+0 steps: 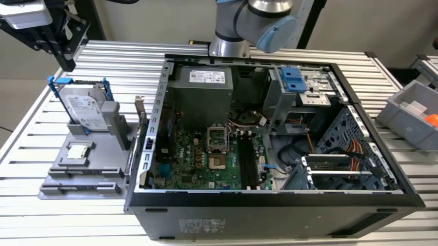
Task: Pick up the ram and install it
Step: 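Reach for the ram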
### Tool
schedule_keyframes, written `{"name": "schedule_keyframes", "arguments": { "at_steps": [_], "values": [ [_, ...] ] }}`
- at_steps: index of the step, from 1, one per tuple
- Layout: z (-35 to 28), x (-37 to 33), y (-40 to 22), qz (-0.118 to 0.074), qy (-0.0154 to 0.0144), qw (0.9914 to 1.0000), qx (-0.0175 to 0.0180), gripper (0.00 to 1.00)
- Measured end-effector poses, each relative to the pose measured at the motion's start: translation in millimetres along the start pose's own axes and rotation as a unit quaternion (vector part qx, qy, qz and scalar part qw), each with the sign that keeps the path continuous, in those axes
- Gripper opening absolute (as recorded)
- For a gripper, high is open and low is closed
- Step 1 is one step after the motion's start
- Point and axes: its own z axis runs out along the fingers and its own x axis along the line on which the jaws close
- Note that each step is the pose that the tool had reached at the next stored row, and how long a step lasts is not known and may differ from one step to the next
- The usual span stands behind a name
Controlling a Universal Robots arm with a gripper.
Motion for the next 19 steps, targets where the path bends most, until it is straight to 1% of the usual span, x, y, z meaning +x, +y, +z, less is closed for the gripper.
{"name": "schedule_keyframes", "arguments": {
  "at_steps": [6, 9, 15, 19],
  "values": [
    [-0.1, 0.2, -0.1, 0.0, 0.0001, 1.0, 0.0001, 0.0],
    [-0.1, 0.0, -1.7, 0.0, 0.0001, 1.0, 0.0, 0.0],
    [-0.4, -0.4, -8.8, 0.0, 0.0007, 1.0, 0.0, 0.0],
    [-0.7, -0.8, -13.9, 0.0, 0.0018, 1.0, 0.0001, 0.0]
  ]
}}
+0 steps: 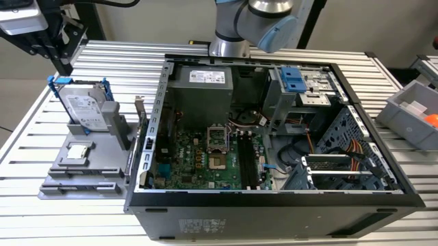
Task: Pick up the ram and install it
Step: 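Reach for the ram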
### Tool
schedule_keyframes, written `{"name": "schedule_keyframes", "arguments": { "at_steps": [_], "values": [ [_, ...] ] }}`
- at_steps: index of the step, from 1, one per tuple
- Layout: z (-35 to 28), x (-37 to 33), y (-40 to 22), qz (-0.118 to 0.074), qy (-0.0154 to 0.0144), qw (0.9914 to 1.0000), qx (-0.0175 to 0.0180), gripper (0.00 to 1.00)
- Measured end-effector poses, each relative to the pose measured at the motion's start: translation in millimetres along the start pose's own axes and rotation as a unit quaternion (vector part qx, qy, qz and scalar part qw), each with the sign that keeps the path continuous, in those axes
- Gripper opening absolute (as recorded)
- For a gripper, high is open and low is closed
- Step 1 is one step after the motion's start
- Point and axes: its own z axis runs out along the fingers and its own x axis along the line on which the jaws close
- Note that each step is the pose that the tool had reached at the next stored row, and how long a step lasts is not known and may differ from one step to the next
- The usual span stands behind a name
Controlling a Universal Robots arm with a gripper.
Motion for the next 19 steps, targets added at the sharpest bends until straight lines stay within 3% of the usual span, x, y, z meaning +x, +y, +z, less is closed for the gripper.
{"name": "schedule_keyframes", "arguments": {
  "at_steps": [19],
  "values": [
    [-0.9, -1.2, -18.8, 0.0, 0.007, 0.99998, 0.0003, 0.0]
  ]
}}
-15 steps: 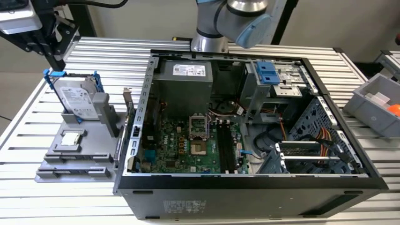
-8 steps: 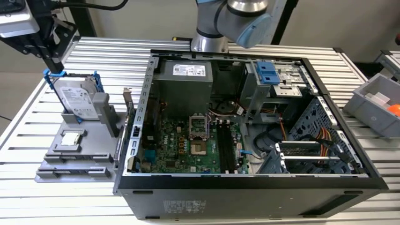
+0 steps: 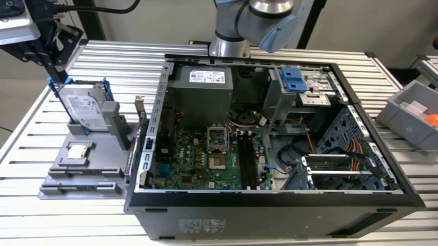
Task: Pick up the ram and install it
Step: 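Reach for the ram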
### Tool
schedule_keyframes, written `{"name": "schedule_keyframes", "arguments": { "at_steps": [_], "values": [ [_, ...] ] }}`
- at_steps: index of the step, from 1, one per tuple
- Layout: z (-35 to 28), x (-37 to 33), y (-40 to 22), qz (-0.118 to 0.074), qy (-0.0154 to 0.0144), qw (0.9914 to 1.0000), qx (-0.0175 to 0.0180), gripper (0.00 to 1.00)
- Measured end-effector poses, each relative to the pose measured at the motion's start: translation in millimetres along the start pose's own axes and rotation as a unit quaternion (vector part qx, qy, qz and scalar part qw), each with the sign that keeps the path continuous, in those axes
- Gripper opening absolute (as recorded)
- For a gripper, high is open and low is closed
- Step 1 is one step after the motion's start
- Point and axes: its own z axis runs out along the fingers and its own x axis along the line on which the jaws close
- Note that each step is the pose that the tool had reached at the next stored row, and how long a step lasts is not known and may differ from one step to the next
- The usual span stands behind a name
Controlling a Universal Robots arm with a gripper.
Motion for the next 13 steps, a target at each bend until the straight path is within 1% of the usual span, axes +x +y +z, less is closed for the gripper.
{"name": "schedule_keyframes", "arguments": {
  "at_steps": [8, 13],
  "values": [
    [-0.3, -0.2, -6.3, 0.0, 0.0031, 1.0, 0.0001, 0.0],
    [-0.6, -0.7, -11.3, 0.0, 0.0035, 0.99999, 0.0001, 0.0]
  ]
}}
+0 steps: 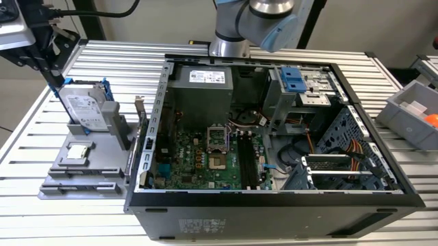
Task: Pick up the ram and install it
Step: 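Reach for the ram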
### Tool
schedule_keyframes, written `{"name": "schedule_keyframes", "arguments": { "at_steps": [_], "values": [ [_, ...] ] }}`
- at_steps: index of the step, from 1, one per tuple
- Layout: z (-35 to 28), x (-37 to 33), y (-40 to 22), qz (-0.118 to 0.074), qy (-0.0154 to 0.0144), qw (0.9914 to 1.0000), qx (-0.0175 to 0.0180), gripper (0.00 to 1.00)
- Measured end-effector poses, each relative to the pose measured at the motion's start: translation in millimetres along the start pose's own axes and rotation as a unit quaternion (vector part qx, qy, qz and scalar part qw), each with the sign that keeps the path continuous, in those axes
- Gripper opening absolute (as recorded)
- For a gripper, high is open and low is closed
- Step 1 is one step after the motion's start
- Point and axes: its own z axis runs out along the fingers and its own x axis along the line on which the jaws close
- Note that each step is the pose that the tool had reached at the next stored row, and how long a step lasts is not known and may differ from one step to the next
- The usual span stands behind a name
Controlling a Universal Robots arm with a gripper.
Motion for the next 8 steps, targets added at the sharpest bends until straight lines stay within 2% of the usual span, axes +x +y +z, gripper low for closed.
{"name": "schedule_keyframes", "arguments": {
  "at_steps": [8],
  "values": [
    [-0.3, -2.0, -4.9, 0.0, 0.0, 1.0, 0.0, 0.0]
  ]
}}
